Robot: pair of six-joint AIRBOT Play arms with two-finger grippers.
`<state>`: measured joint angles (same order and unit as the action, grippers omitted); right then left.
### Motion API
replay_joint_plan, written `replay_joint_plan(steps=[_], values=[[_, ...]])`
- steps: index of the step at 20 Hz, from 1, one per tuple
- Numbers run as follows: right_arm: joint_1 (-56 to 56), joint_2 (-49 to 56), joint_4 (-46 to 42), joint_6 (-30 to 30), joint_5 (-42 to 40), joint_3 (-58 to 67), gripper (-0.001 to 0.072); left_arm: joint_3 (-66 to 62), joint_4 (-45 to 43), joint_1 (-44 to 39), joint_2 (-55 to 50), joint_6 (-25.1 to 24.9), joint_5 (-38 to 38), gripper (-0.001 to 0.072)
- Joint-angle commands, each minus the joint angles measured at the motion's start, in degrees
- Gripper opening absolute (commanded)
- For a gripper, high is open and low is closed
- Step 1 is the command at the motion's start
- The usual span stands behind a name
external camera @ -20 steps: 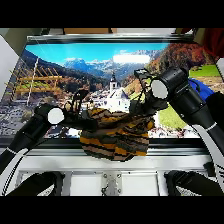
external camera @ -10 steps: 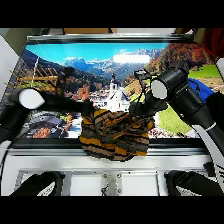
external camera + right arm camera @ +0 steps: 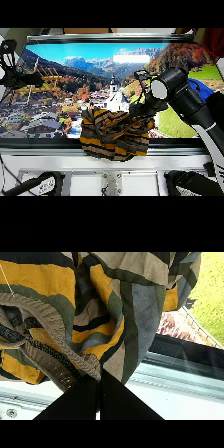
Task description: Fold the clothes and pants, and hang the long-sleeved shirts on hangers.
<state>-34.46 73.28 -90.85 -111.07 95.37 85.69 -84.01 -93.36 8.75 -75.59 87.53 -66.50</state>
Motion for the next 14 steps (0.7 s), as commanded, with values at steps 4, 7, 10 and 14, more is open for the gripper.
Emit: replay_joint_plan(steps=[4,7,10,14], values=[[0.00,0.04,0.02,0.00,0.00,-0.02,0.0019,-2.01,-11.89,6.67,-16.85,-0.17,8.46,0.0691],[0.00,0.04,0.02,0.02,0.00,-0.02,0.0019,-2.03,-13.68,8.44,-22.01,-0.17,13.20,0.0691],[0.00,0.04,0.02,0.02,0.00,-0.02,0.0019,-2.19,-13.64,10.29,-25.46,-0.17,17.59,0.0691],[0.00,0.04,0.02,0.00,0.00,-0.02,0.0019,-8.59,-13.66,10.82,-31.98,-1.51,16.31,0.0691]])
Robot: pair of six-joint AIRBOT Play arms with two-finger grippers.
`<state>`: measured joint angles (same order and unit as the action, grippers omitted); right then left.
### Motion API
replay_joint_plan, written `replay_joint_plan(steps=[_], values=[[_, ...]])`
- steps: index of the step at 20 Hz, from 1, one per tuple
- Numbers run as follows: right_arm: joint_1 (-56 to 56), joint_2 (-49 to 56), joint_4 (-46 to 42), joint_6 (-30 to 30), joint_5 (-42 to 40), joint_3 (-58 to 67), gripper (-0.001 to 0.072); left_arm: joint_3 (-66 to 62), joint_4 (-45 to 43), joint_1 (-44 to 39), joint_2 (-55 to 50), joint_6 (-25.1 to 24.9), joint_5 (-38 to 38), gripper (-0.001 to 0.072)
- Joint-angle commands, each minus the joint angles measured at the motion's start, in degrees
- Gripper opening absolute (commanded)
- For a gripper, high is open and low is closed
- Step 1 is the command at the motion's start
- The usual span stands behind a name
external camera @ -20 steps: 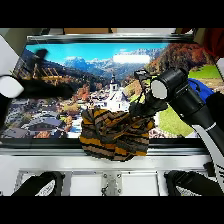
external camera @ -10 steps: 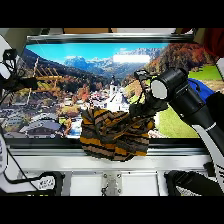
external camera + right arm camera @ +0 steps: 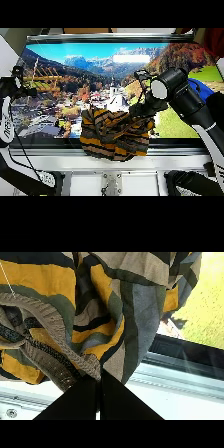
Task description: Fold the clothes and pants, and hang the long-sleeved shirts on hangers.
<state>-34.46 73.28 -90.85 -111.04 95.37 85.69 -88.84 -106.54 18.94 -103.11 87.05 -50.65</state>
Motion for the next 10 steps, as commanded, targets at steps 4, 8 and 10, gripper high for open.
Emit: replay_joint_plan(steps=[4,8,10], values=[[0.00,0.04,0.02,-0.02,0.00,-0.02,0.0019,-12.24,-0.42,0.81,-11.04,-1.18,-2.34,0.0691],[0.00,0.07,0.02,0.00,0.00,-0.02,0.0019,-14.51,-0.20,1.29,-13.81,-1.16,-1.33,0.0690],[0.02,0.07,0.02,-0.02,0.00,-0.02,0.0019,-14.49,-0.17,1.29,-14.75,-1.18,-0.52,0.0691]])
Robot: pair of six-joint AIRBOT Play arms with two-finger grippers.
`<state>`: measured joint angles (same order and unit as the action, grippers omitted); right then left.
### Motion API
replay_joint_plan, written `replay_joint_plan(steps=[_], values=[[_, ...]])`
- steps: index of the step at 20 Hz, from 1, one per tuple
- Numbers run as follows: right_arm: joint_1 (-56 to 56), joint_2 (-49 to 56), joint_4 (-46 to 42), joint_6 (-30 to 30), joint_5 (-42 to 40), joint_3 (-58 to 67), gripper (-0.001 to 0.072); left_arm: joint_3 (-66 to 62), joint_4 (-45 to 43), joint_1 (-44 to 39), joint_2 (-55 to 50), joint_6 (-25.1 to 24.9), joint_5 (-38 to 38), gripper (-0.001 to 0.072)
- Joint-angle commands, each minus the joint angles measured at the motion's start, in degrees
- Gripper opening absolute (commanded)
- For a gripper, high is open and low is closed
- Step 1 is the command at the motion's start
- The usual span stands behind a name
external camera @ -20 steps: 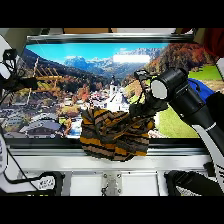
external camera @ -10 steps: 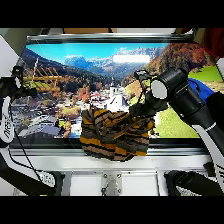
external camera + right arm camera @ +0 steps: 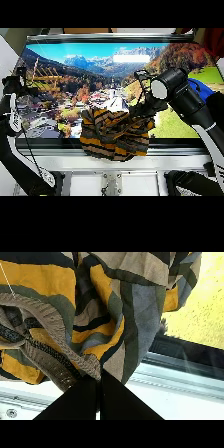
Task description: Fold the clothes and pants, and hang the long-sleeved shirts on hangers.
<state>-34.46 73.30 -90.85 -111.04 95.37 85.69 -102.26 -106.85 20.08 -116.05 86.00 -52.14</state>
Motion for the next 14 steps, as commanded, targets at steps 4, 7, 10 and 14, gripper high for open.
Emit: replay_joint_plan(steps=[4,7,10,14], values=[[0.02,0.04,0.02,0.00,0.00,-0.02,0.0019,-1.09,0.39,0.13,-3.52,0.39,-0.26,0.0677],[0.02,0.04,0.02,0.00,0.00,-0.02,0.0019,-1.11,0.33,0.13,-3.50,1.01,-0.39,0.0101],[0.02,0.04,0.02,0.00,0.00,-0.02,0.0019,-1.11,0.31,0.13,-3.48,0.96,-0.39,0.0014],[0.02,0.04,0.02,0.00,0.00,-0.02,0.0019,-2.47,-0.13,0.00,-3.28,0.96,-2.71,0.0014]])
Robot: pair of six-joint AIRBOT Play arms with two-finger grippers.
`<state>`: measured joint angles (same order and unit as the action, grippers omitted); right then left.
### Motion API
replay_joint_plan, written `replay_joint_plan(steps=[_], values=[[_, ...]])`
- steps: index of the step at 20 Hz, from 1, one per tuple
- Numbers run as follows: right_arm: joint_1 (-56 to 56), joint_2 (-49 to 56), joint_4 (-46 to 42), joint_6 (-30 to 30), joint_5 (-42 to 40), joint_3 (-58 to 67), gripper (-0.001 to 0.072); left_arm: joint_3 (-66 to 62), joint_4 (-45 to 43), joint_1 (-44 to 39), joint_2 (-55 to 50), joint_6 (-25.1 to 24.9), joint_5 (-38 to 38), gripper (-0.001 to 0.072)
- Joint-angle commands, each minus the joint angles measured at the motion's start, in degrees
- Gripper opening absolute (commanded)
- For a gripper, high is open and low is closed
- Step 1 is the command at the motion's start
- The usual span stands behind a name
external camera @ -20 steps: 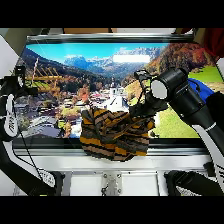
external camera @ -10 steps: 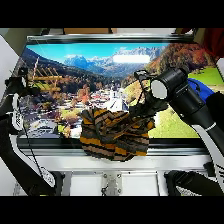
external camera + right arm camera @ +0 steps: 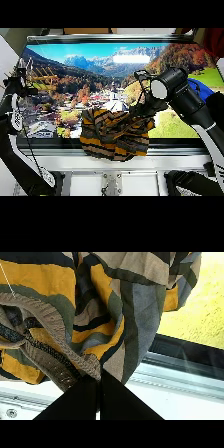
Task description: Fold the clothes and pants, and hang the long-sleeved shirts on hangers.
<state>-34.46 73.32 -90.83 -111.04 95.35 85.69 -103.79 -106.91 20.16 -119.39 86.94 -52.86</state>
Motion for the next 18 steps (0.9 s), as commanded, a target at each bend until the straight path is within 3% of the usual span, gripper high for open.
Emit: replay_joint_plan(steps=[1,6,12,18], values=[[0.02,0.02,0.00,-0.02,0.02,-0.02,0.0019,-2.23,-0.07,-0.09,0.07,0.02,-3.69,0.0014],[0.02,0.02,0.00,0.00,0.02,-0.02,0.0019,-4.63,-0.11,-0.39,4.50,-0.09,-7.52,0.0013],[0.02,0.02,0.00,0.00,0.02,-0.02,0.0019,2.73,-0.11,-1.90,18.25,-0.24,-5.38,0.0013],[0.02,0.04,0.00,-0.02,0.02,-0.02,0.0019,9.03,0.59,-7.28,31.93,-3.89,-6.45,0.0014]])
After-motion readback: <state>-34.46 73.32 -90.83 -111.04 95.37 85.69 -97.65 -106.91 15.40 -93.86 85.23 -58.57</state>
